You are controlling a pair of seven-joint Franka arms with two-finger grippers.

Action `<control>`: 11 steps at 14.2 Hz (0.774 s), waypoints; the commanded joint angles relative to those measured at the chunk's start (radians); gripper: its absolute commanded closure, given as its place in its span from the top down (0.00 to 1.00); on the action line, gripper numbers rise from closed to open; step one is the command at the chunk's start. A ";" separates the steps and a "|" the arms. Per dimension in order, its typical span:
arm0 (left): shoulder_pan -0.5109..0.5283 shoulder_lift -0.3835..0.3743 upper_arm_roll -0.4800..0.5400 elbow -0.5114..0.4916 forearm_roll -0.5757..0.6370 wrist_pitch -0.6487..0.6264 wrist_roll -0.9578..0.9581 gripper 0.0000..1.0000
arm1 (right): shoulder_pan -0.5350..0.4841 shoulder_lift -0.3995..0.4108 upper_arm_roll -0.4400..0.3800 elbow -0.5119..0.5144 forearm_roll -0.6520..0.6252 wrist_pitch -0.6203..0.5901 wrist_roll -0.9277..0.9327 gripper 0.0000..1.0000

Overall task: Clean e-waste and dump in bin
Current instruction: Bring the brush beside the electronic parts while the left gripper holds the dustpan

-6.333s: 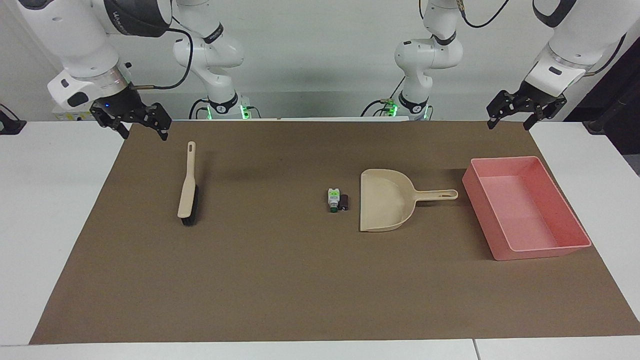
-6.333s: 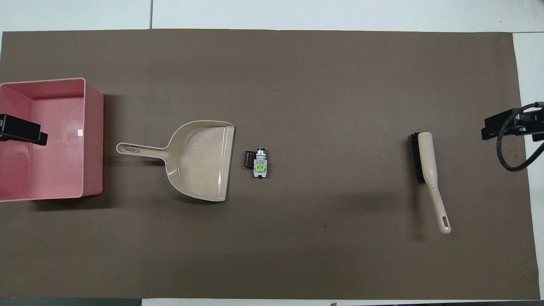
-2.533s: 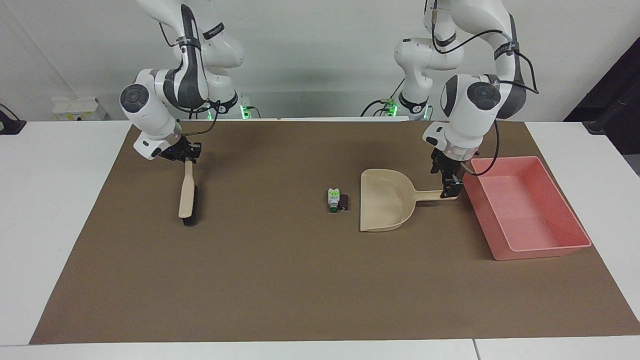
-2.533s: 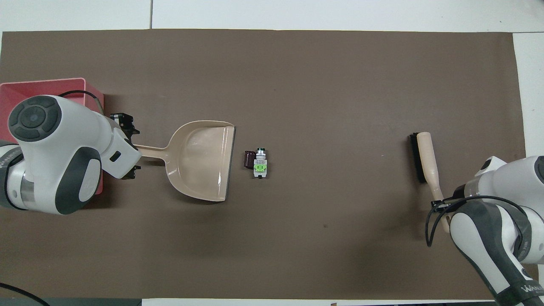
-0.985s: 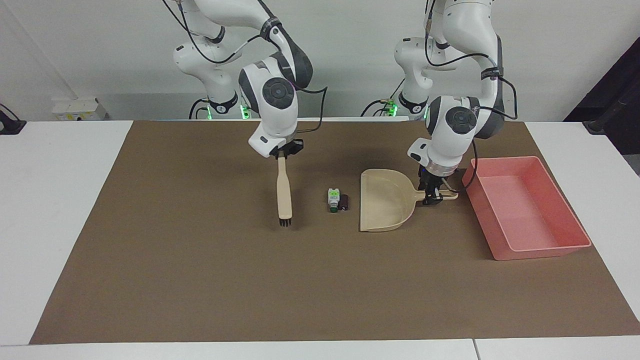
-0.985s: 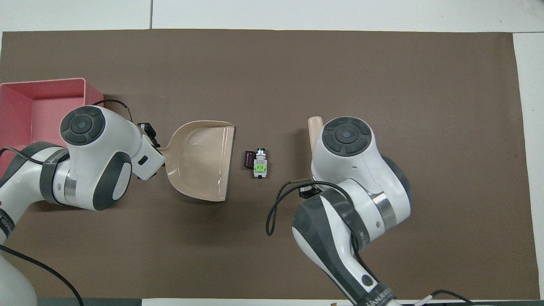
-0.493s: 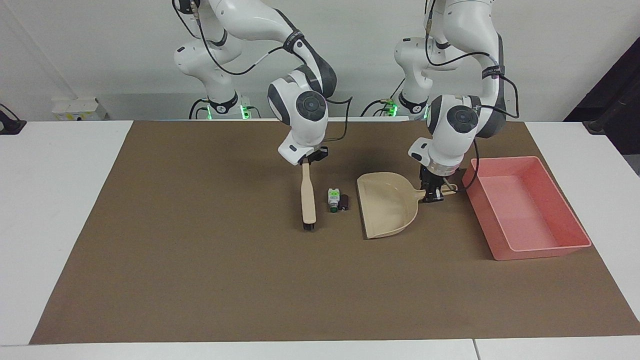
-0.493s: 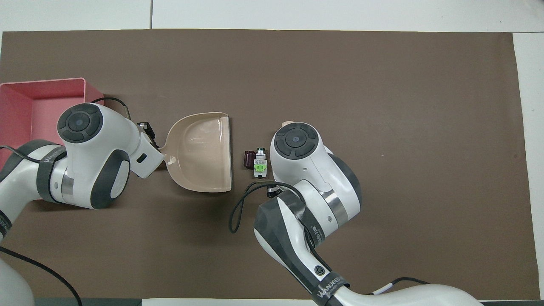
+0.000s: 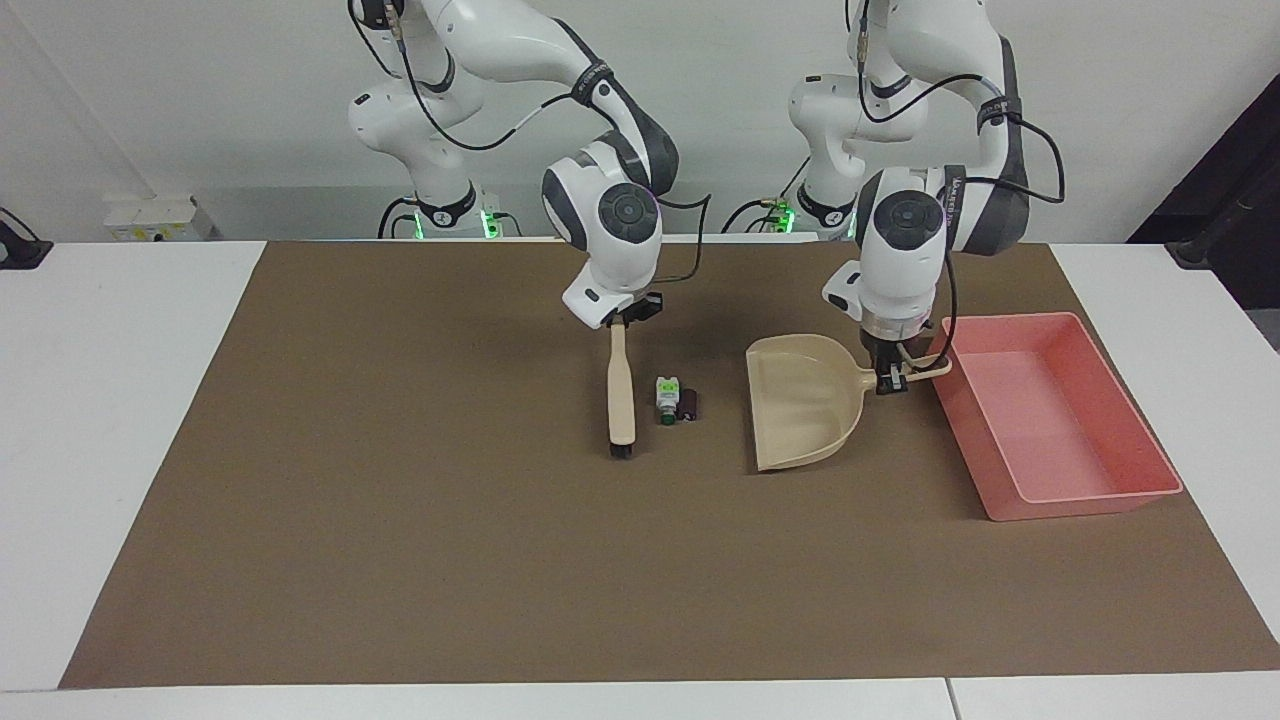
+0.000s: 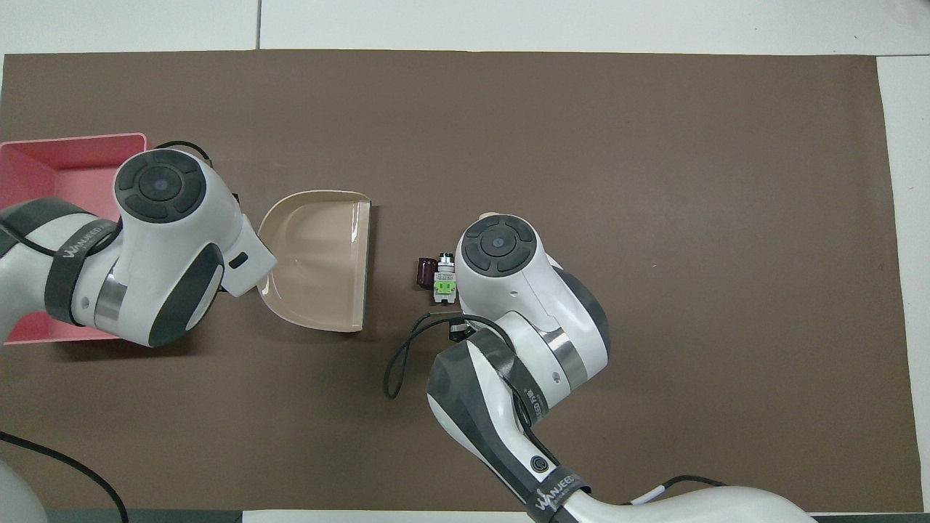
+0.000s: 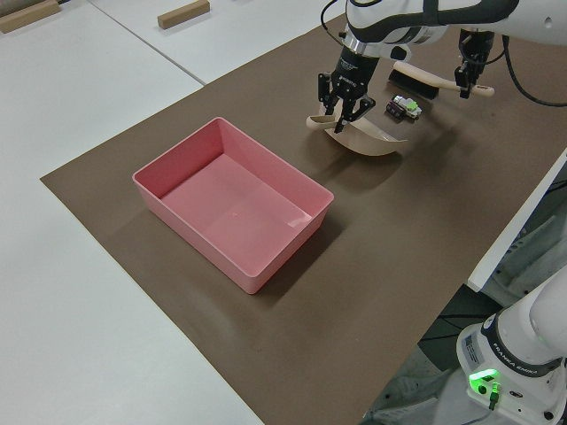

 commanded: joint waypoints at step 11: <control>-0.112 0.073 0.006 0.048 0.050 -0.120 -0.184 0.00 | 0.028 0.015 -0.003 -0.006 0.049 0.044 0.022 0.00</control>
